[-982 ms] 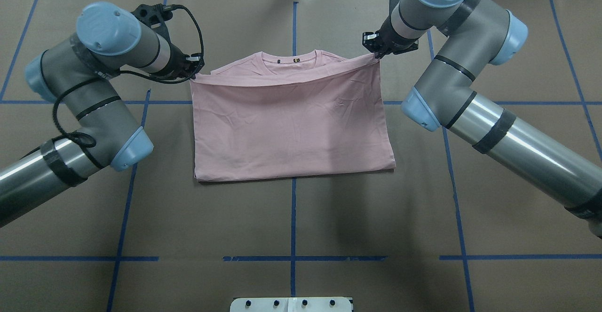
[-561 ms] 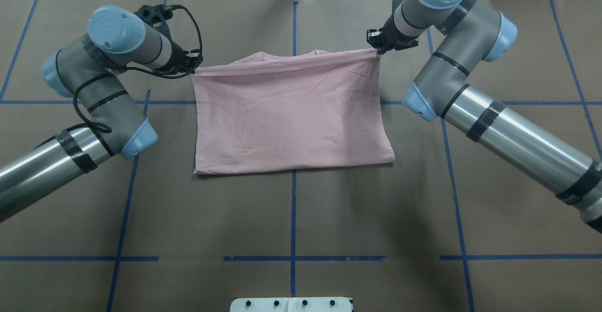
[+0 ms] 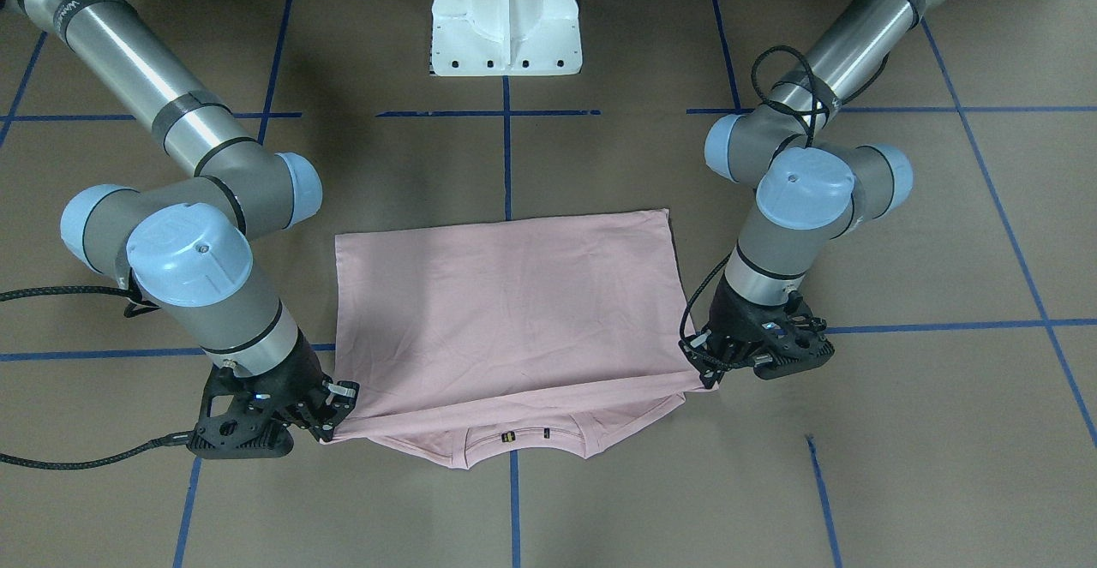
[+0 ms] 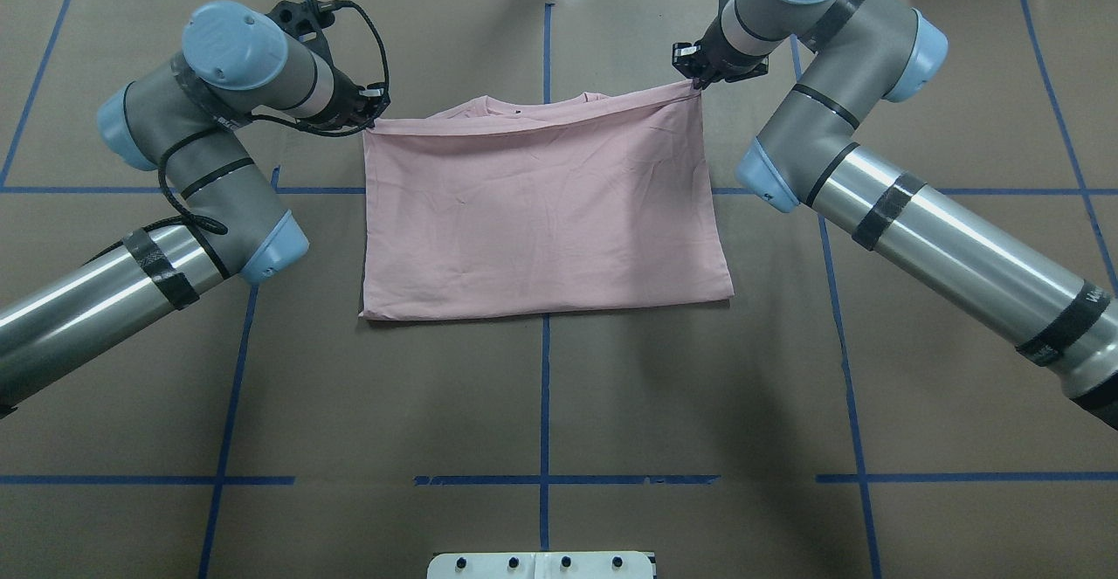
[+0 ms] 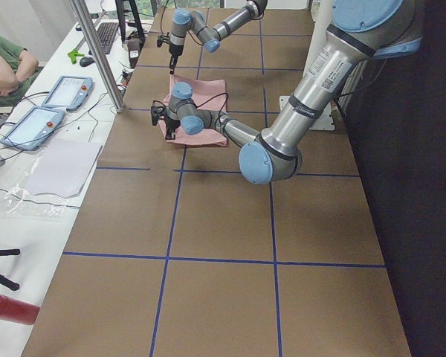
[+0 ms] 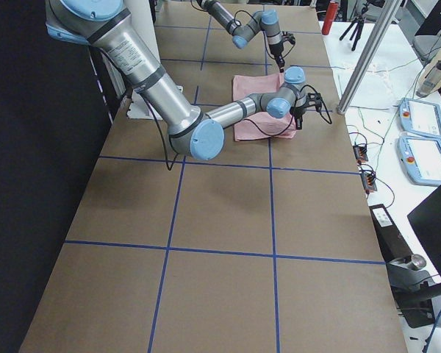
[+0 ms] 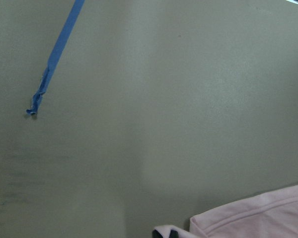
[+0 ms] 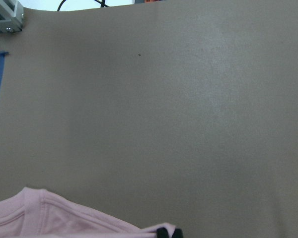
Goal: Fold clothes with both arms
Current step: 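Lay the hem at the collar and open both grippers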
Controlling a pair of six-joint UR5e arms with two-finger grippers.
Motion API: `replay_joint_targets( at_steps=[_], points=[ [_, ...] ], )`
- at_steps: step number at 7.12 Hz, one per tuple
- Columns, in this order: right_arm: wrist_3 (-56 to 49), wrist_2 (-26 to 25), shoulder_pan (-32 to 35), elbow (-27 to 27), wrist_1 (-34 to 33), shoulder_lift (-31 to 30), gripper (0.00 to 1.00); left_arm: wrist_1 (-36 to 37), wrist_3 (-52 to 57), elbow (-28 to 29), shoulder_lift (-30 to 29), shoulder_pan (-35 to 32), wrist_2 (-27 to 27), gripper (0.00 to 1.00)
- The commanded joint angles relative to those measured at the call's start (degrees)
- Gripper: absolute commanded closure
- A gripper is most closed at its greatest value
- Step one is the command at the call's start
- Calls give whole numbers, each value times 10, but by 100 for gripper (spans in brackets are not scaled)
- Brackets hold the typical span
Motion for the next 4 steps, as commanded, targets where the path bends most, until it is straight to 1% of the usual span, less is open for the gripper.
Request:
replay_joint_targets(
  at_steps=[1, 2, 3, 4],
  points=[
    [1, -1, 0, -2, 0, 3, 86, -1, 0, 3, -5, 0, -1, 100],
    [1, -4, -2, -2, 1, 1, 1, -2, 0, 3, -7, 0, -1, 87],
    [2, -3, -1, -2, 1, -1, 0, 0, 1, 3, -7, 0, 0, 2],
    [3, 0, -1, -2, 0, -2, 0, 2, 0, 3, -7, 0, 1, 0]
  ],
)
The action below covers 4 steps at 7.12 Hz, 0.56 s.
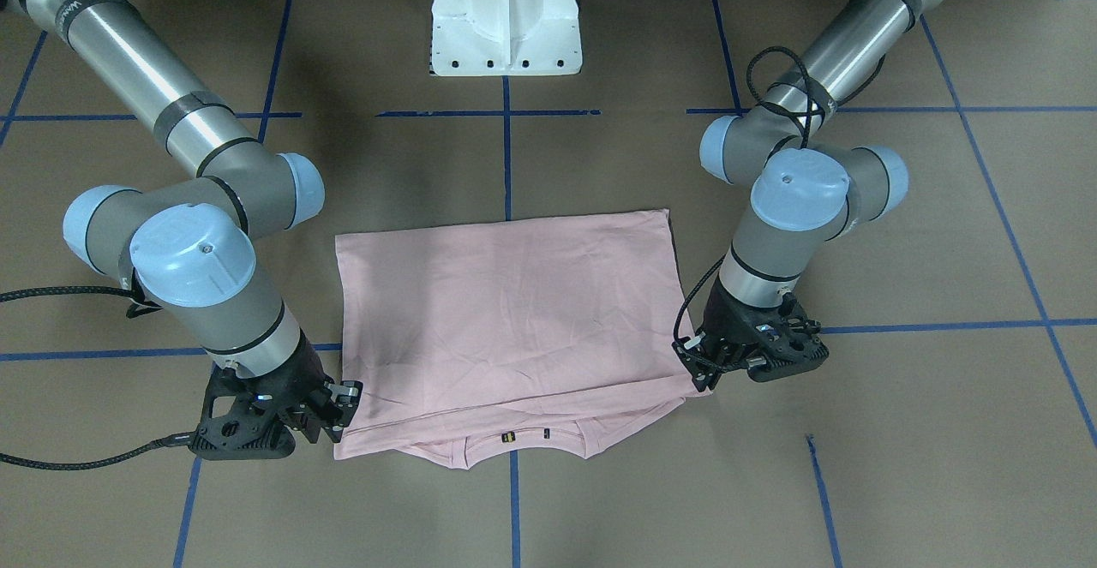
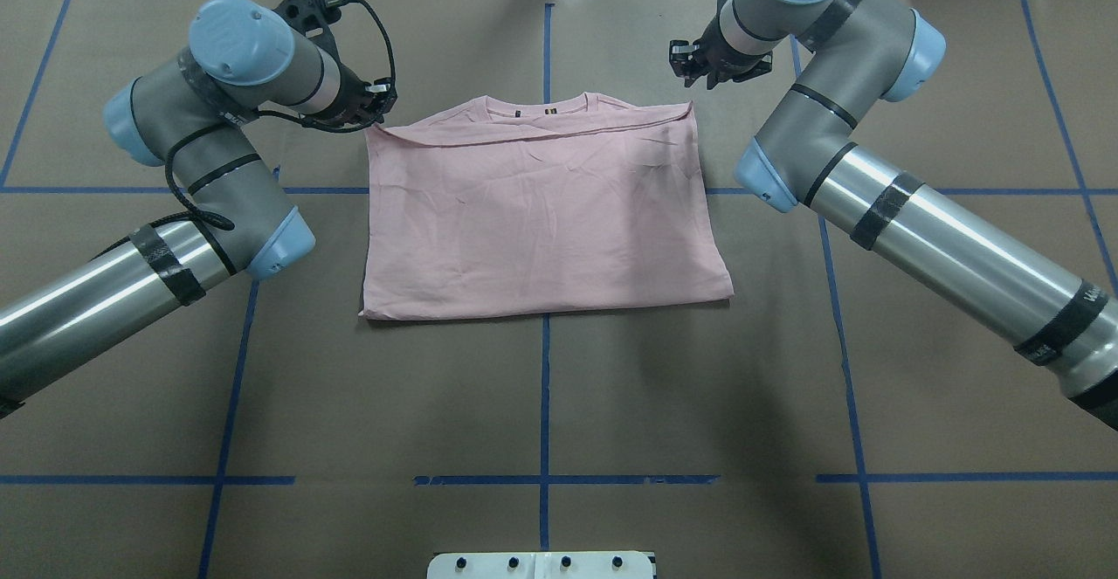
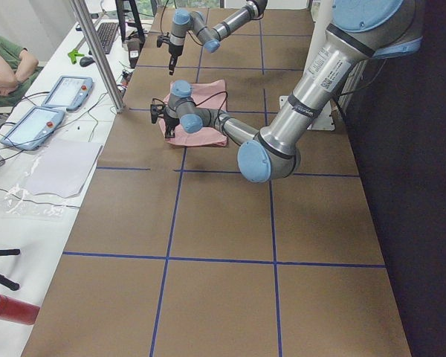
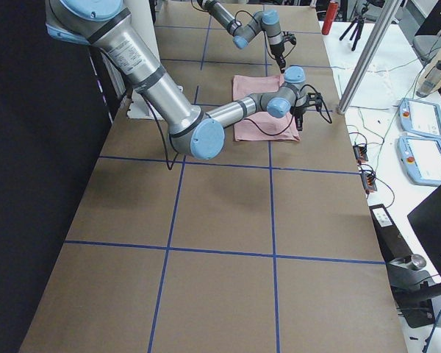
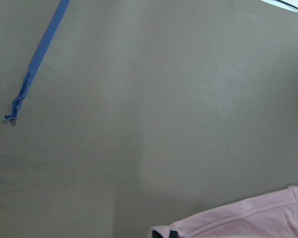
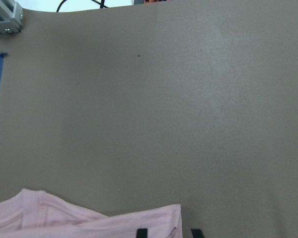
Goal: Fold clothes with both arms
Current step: 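Lay the hem at the collar and open both grippers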
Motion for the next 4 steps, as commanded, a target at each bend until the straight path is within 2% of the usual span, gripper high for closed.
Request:
replay_joint_targets(
  at_steps=[1, 2, 3, 4],
  points=[
    [7, 5, 0, 1, -1, -2, 0, 4, 2, 0, 0, -1, 1, 0],
    [20, 35, 0, 11, -3, -7, 0, 6, 2, -3, 1, -3, 0, 0],
    [54, 72, -10, 67, -8, -49, 0, 8, -1, -18, 5, -4, -1, 0],
    [104, 73, -37, 139, -9, -108, 0, 11, -2, -45, 12, -4, -1, 0]
  ],
)
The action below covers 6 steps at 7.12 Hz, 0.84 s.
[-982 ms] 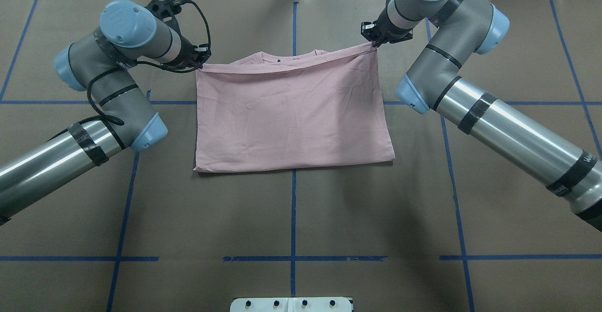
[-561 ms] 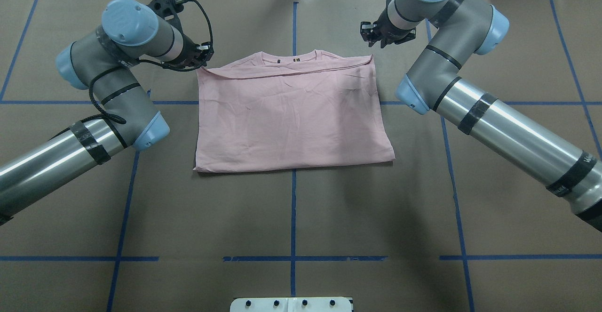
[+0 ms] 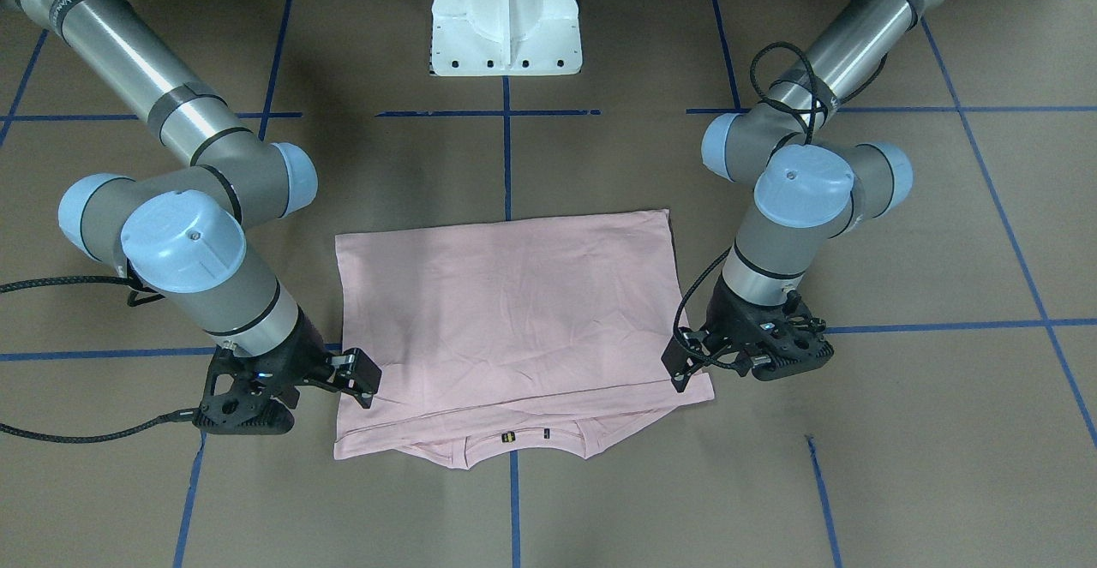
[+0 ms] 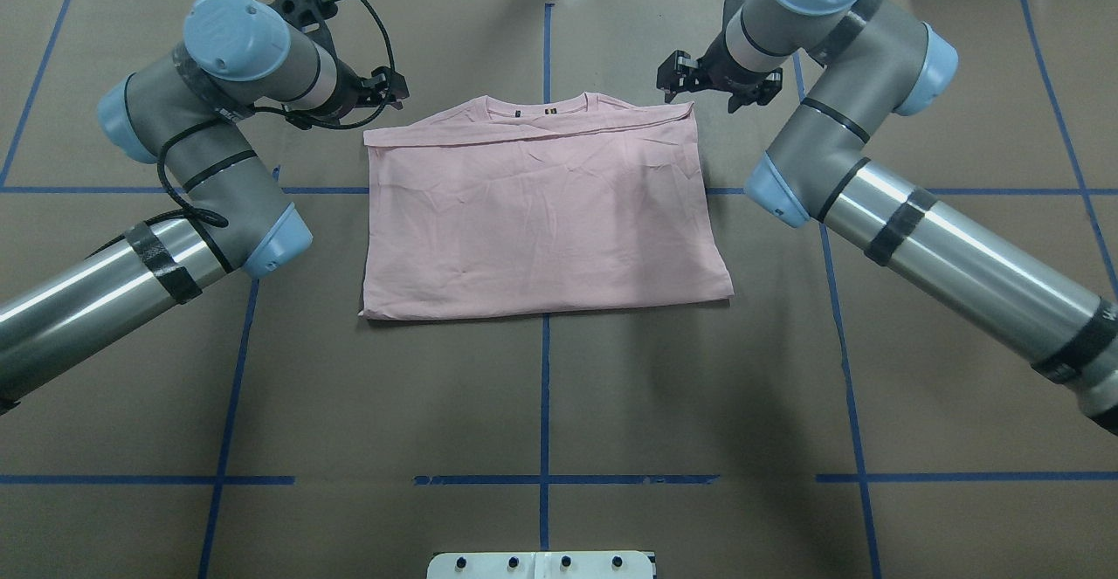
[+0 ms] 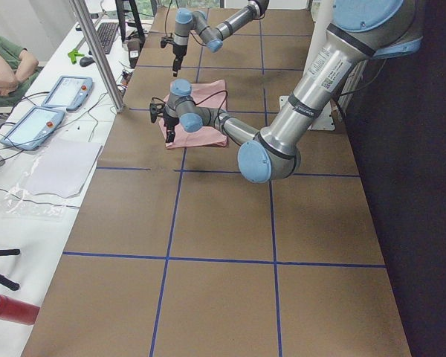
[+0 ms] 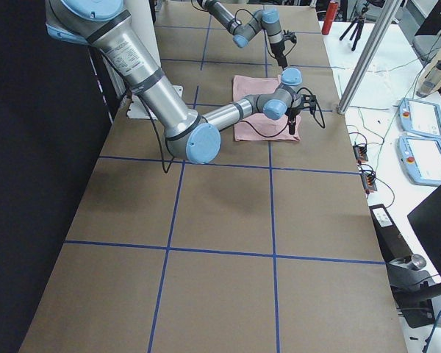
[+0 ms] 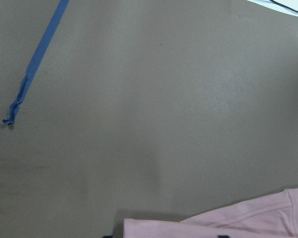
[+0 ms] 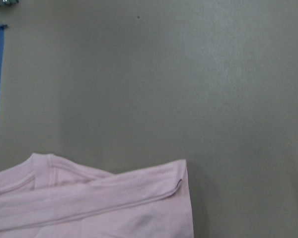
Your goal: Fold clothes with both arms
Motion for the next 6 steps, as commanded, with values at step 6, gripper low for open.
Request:
replay_joint_targets(
  at_steps=[6],
  points=[
    [120, -36, -141, 222, -144, -149, 0, 3, -21, -52, 19, 0, 0, 0]
  ],
)
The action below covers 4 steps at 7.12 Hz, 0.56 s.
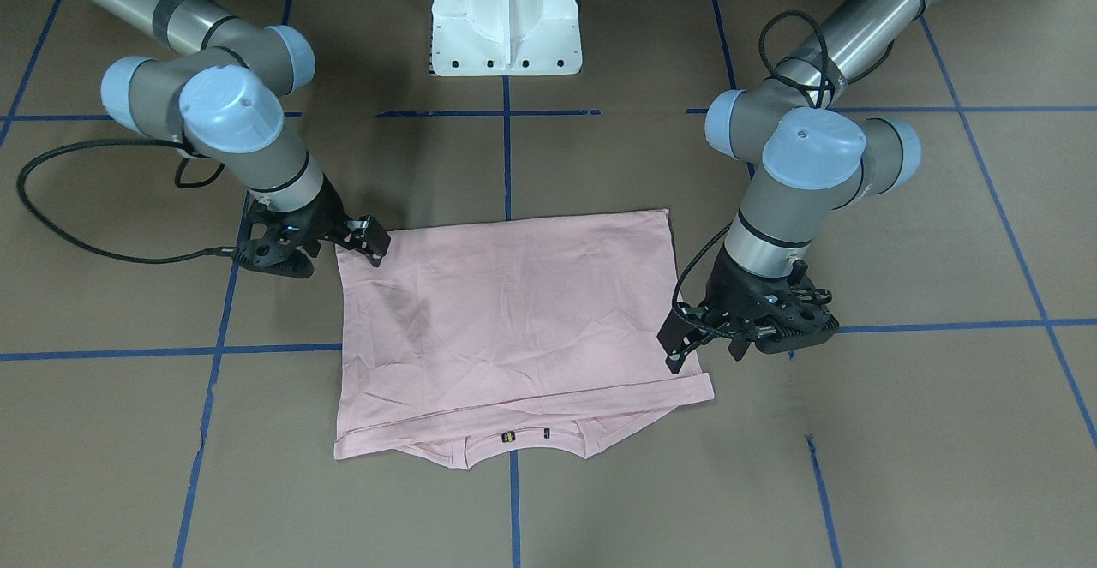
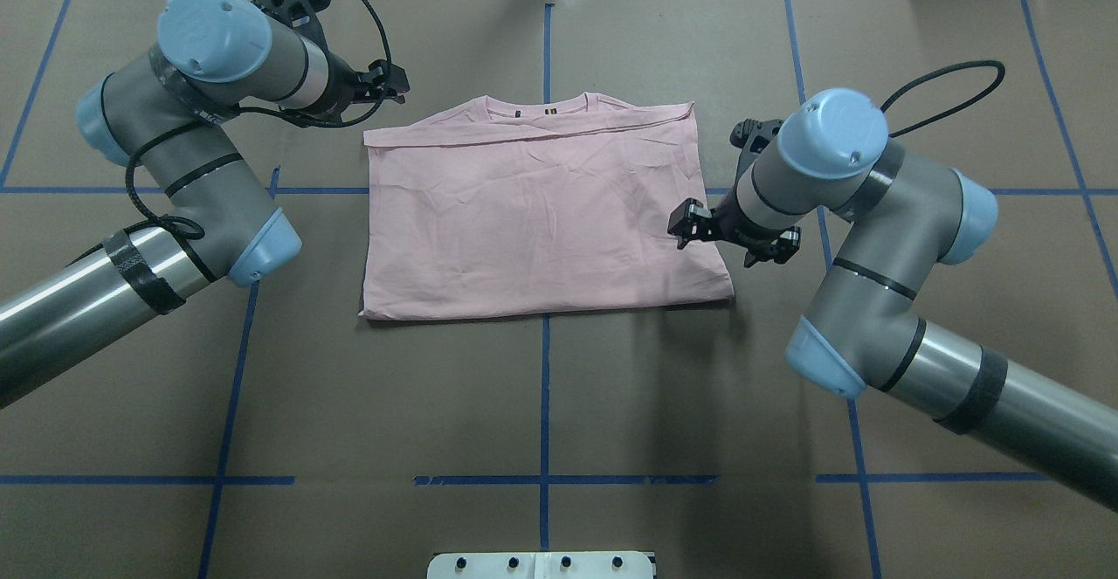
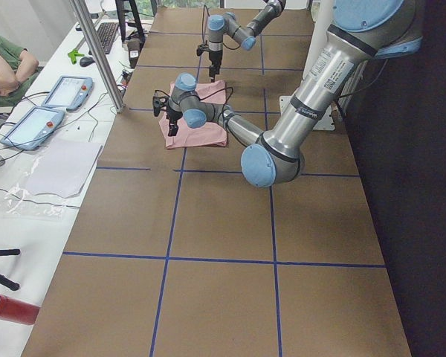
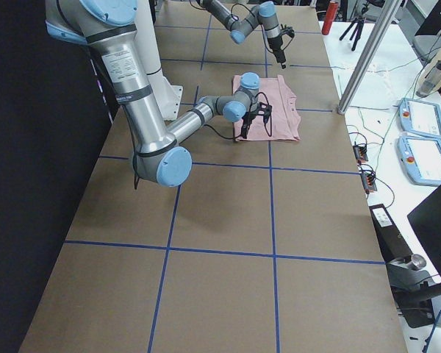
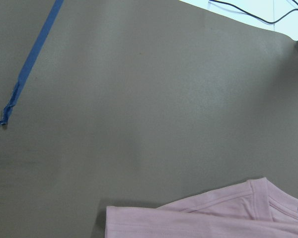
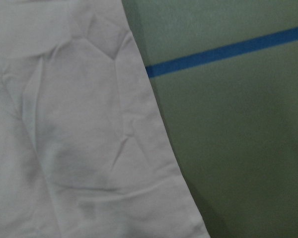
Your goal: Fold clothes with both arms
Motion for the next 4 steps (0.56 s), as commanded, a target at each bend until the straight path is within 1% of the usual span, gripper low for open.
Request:
replay_joint_targets(
  at_steps=[1, 3, 4],
  points=[
    [-4, -16, -23, -1, -8, -9, 0, 0, -10, -5, 0, 0, -1, 0],
    [-6, -12, -21, -1, -9, -12, 1, 23, -11, -23, 0, 1, -2, 0],
    [-6, -10, -20, 0, -9, -12, 9, 32, -11, -32, 0, 1, -2, 0]
  ],
)
